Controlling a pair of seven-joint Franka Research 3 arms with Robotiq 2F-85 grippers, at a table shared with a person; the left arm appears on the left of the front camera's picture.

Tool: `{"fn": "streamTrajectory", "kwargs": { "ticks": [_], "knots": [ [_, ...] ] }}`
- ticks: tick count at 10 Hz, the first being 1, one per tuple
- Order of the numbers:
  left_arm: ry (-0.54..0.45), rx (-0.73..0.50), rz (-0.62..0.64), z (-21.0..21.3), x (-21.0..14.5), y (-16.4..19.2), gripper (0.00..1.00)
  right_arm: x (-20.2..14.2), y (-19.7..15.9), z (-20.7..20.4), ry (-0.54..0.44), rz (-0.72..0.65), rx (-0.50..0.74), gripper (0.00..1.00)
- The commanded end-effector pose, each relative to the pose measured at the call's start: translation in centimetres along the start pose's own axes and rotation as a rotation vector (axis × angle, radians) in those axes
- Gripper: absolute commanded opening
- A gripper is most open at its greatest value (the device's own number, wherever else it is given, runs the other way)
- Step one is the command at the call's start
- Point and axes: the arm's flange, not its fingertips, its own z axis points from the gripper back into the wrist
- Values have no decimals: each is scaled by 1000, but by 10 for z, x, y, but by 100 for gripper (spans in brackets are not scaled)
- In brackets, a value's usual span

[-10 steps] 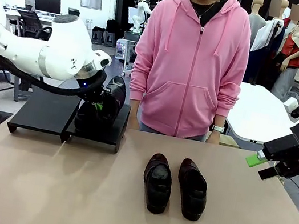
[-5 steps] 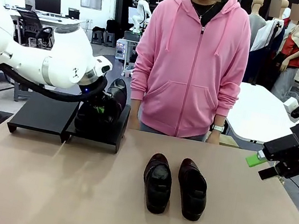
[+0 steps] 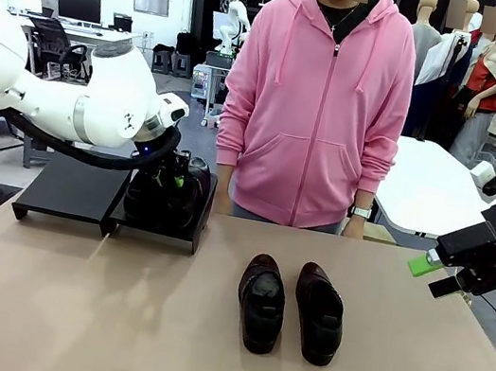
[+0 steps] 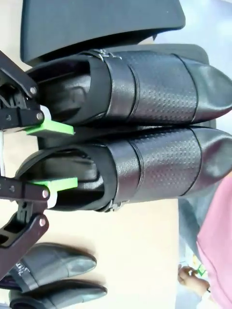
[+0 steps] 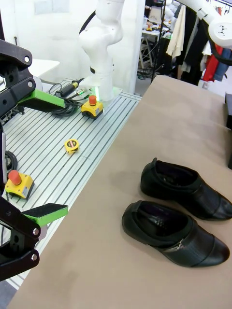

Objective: Organize the shoes by placing them on the stand.
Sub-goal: Place the Shoe from the middle of the table onto the Shoes Stand.

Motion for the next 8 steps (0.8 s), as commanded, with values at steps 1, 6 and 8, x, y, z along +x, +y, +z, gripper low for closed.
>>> {"fn": "streamTrajectory", "kwargs": {
  "ticks": [1, 6, 8],
  "knots": [
    [-25, -43, -28, 31, -13, -5, 100, 0, 3, 1, -3, -17, 12, 100],
    [194, -222, -47, 172, -132, -58, 100, 0, 3, 1, -3, -17, 12, 100],
    [156, -311, 7, 220, -190, -16, 100, 0, 3, 1, -3, -17, 12, 100]
  ]
}}
